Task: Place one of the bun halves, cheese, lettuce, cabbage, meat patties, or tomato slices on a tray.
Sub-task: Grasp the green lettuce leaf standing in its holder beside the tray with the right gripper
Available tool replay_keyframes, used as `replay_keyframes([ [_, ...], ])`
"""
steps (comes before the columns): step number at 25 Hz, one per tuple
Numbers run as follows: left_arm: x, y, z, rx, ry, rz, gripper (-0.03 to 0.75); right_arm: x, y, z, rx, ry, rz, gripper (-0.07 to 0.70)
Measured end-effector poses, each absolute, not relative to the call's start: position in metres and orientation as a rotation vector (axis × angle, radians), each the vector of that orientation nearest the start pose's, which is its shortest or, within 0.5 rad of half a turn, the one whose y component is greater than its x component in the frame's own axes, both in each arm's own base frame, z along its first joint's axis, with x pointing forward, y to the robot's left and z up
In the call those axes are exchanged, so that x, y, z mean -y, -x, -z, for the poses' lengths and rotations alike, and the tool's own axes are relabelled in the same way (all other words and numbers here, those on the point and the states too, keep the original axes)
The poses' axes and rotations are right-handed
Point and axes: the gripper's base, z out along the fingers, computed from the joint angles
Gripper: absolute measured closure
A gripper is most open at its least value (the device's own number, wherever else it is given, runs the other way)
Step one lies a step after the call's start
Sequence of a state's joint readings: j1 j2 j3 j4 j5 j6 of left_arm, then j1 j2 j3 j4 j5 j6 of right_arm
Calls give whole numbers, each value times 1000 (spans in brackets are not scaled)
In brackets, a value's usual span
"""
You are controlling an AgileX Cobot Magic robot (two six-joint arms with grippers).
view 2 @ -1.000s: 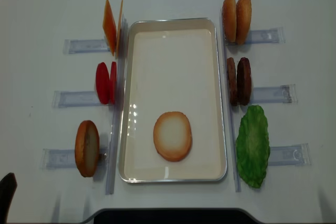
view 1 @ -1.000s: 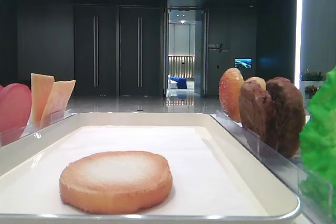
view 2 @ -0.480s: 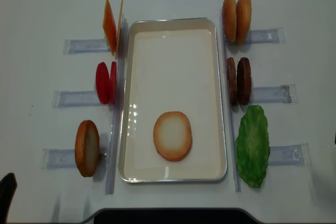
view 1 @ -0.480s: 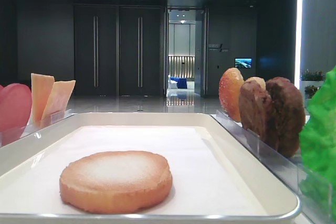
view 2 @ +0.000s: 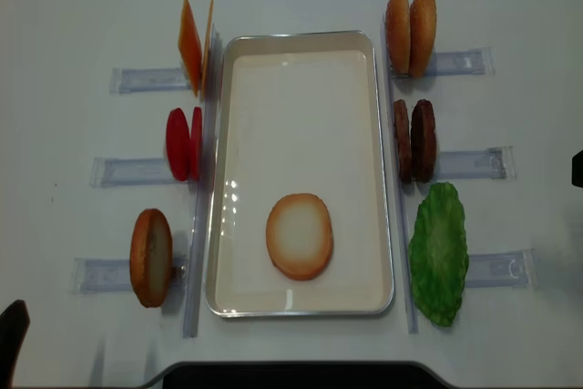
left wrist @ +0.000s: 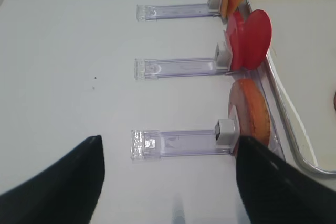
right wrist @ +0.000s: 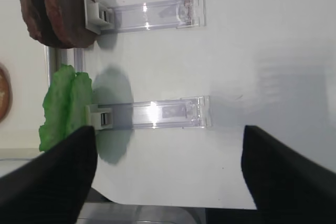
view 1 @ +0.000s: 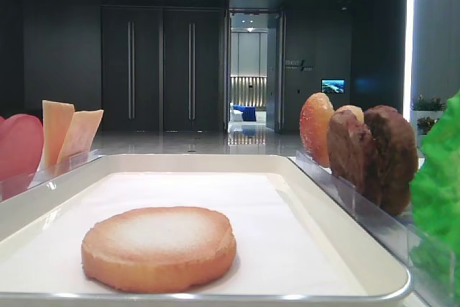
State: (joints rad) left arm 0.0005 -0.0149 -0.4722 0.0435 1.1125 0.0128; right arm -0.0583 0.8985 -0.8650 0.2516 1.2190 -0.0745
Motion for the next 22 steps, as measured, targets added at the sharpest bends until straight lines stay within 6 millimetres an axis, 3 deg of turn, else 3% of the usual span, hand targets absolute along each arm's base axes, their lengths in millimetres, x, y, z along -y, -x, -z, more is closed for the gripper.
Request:
replay_keyframes([
  [7, -4, 6, -265, -2109, -10, -61, 118, -17, -140, -323, -2706, -75, -354, 93],
  [22, -4, 6, -265, -2109, -10, -61, 118, -68, -122, -320, -2799, -26, -375, 93],
])
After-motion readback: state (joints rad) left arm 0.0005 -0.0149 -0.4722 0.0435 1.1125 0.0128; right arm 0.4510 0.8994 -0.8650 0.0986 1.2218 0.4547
